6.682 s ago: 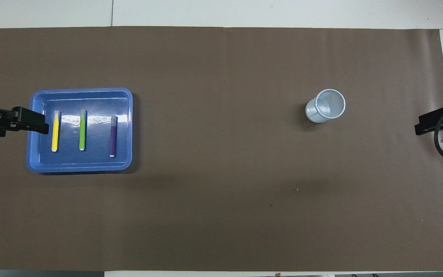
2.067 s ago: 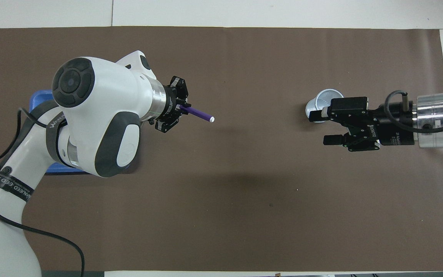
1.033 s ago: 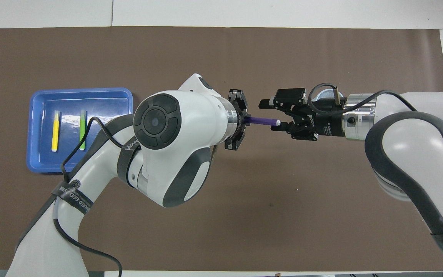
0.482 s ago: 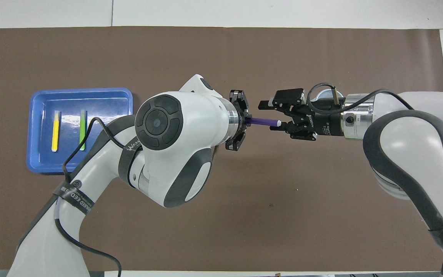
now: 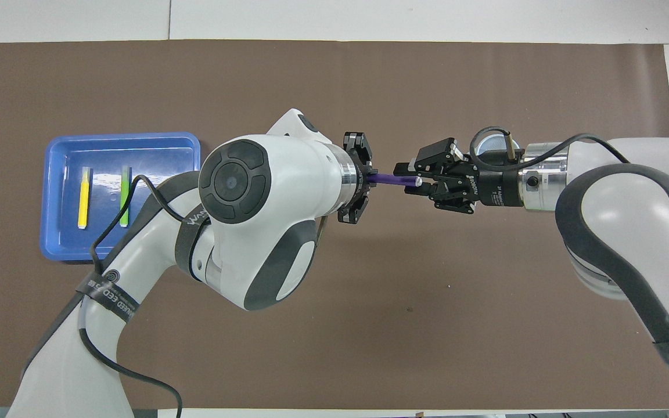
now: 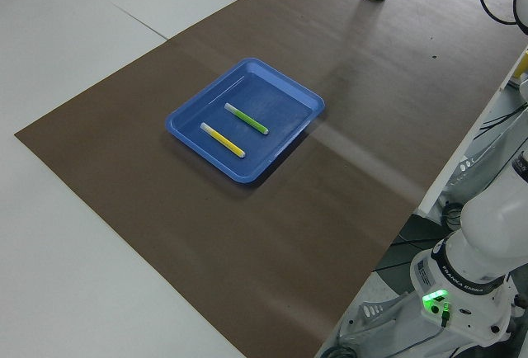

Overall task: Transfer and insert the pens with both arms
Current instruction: 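Grasp the purple pen's free end with the right gripper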

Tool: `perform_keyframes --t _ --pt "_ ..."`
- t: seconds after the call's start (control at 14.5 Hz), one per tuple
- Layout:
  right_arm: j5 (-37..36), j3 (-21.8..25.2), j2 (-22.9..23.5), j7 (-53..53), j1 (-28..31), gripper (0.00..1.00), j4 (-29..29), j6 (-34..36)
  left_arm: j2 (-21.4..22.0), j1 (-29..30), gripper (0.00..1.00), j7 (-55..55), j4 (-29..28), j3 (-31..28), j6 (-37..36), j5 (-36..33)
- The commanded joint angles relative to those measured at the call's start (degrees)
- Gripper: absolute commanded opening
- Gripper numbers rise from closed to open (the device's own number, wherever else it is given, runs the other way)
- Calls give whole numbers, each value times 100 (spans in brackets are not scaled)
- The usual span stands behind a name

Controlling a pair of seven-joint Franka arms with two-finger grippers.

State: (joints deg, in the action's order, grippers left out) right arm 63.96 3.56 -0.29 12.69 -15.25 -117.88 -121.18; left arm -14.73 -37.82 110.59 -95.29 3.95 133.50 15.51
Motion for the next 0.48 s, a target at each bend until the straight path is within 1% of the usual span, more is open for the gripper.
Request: perform_keyframes --t 0.0,0.07,0.34,0.41 --pt "99 -49 -32 6 66 11 72 77 -56 -85 0 -2 20 -8 1 92" --pt "99 -49 -32 14 75 0 72 68 -56 -85 0 -2 20 -8 1 92" --pt "99 -40 -32 23 137 0 72 59 -56 -85 0 -37 20 -8 -25 57" --pt "99 -40 -23 32 137 0 81 59 -47 -76 59 -63 11 -17 -25 31"
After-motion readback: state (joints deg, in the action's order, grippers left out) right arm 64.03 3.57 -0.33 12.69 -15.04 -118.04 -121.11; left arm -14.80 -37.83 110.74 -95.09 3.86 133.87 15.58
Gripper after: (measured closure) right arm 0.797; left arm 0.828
